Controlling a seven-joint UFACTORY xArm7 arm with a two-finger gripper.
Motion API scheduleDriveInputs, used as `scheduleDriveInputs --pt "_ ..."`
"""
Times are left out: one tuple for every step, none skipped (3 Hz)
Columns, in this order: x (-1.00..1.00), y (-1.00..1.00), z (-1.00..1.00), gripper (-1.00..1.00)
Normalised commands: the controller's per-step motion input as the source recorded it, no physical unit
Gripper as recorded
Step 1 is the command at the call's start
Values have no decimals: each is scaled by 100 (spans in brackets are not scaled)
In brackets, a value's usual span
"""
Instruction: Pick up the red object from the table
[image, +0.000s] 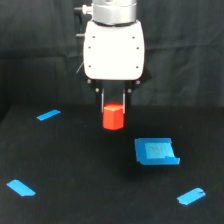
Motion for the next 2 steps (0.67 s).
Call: scheduleDriveInputs --pt "6 4 1 -100" --pt "2 2 11 -100"
